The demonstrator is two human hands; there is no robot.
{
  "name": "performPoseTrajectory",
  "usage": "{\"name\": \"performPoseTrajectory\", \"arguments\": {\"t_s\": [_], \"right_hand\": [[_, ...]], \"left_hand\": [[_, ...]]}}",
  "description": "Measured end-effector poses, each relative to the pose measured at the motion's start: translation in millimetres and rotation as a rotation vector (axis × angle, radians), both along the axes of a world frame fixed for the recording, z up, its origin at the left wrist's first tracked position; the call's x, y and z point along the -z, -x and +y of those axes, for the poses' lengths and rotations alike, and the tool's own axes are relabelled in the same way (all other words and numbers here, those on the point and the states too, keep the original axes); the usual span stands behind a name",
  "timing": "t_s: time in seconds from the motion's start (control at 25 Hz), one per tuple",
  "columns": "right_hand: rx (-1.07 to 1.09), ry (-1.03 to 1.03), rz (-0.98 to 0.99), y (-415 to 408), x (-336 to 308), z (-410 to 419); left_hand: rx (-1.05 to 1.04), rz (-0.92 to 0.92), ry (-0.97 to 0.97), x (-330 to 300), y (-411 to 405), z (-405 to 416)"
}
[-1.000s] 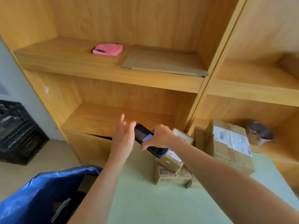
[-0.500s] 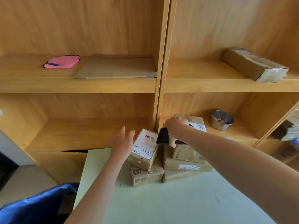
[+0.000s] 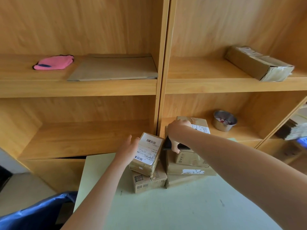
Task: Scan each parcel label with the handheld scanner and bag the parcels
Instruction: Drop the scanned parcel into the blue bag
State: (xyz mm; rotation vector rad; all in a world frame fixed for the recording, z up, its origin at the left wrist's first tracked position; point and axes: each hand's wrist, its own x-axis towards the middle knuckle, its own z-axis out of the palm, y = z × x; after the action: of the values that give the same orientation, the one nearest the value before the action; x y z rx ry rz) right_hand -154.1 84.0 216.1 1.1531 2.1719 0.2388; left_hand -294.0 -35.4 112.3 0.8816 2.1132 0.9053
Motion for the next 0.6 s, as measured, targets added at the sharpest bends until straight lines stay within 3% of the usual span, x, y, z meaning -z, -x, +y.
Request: {"name": "performPoseTrajectory", "arguments": {"t_s": [0.16, 0.28, 0.44, 0.6], "right_hand": [[0.043, 0.061, 0.072, 1.5, -2.9, 8.6], [0.214, 0.207, 0.435, 8.1, 12.7, 16.4], [0.646, 0.396, 1.042, 10.7, 71.4, 2.5], [0.888, 0.439, 1.3, 2.2, 122.3, -12.8]], "left_hand": [[0.036, -0.05, 0.056, 14.7, 8.3, 9.7], [0.045, -0.058, 0.038, 20.9, 11.6, 18.3], [0.044, -0.032, 0.053, 25.8, 13.9, 28.1], [0.071, -0.045, 0.126, 36.4, 15.4, 30.0]]}}
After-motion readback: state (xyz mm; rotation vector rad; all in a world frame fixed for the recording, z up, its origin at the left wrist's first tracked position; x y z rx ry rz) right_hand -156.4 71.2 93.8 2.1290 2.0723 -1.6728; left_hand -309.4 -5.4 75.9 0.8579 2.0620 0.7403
